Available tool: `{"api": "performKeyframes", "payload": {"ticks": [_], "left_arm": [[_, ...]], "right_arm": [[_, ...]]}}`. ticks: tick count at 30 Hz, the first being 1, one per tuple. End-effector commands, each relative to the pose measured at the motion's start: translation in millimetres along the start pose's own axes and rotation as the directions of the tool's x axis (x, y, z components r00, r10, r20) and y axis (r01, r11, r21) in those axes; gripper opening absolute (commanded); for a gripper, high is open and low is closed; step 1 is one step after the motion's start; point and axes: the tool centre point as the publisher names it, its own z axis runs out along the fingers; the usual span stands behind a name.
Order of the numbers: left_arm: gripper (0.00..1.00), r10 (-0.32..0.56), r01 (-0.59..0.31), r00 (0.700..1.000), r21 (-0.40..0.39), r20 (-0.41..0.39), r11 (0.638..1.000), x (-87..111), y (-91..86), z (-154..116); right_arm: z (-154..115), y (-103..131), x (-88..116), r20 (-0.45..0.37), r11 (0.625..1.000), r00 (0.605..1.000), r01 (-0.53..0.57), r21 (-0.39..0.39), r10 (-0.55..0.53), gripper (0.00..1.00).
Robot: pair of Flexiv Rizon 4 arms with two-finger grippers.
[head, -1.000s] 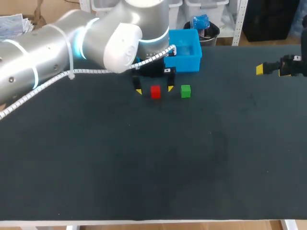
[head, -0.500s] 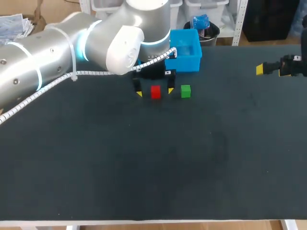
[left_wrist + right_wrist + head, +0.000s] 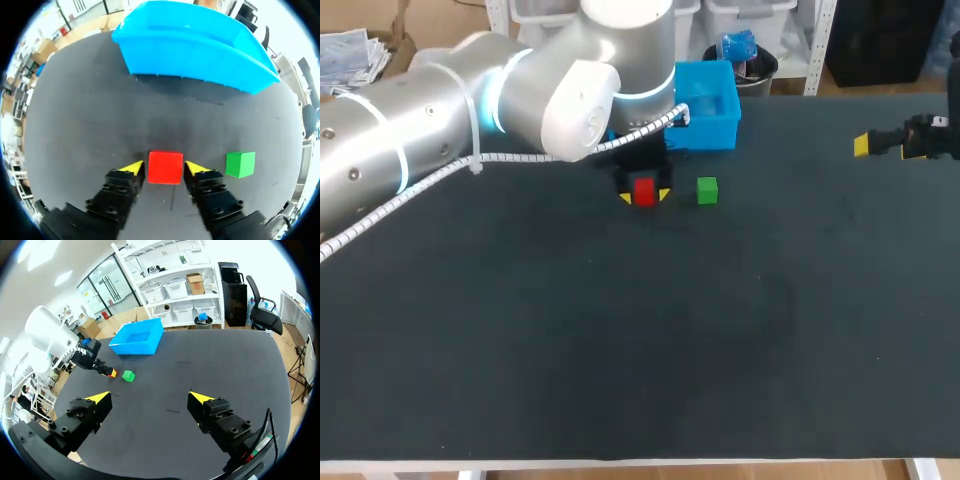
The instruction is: Use the left arm to pick the red cube and place it into the blue plastic box first, then use the right arm to grasp the green cube and put it into the same blue plastic box after the first action is fully finished.
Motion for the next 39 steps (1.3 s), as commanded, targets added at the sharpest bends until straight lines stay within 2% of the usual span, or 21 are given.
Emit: {"api": "performKeyframes", "payload": {"ticks": [1,12,20,29,33,39], "left_arm": [[0.0,0.002,-0.002,1.0,0.0,0.004,1.0,1.7,0.8,-1.1],[0.0,0.027,-0.027,1.0,-0.009,0.016,1.0,4.6,1.9,-18.1],[0.0,0.056,-0.058,0.996,0.023,0.072,0.998,-6.5,5.4,-68.4],[0.0,0.106,-0.113,0.984,0.038,0.143,0.993,-28.2,21.5,-138.2],[0.0,0.146,-0.155,0.976,0.043,0.162,0.987,-31.6,26.6,-152.2],[0.0,0.222,-0.238,0.953,0.055,0.207,0.97,-33.7,29.2,-154.4]], "right_arm": [[0.5,0.1,-0.3,-0.001,1.0,1.0,0.0,0.002,0.0,1.0],[0.5,0.1,-0.3,-0.001,1.0,1.0,0.0,0.002,0.0,1.0],[0.5,0.1,-0.3,-0.001,1.0,1.0,0.0,0.002,0.0,1.0],[0.5,0.1,-0.3,-0.001,1.0,1.0,0.0,0.002,0.0,1.0],[0.5,0.1,-0.3,-0.001,1.0,1.0,0.0,0.002,0.0,1.0],[0.5,0.1,-0.3,-0.001,1.0,1.0,0.0,0.002,0.0,1.0]]}}
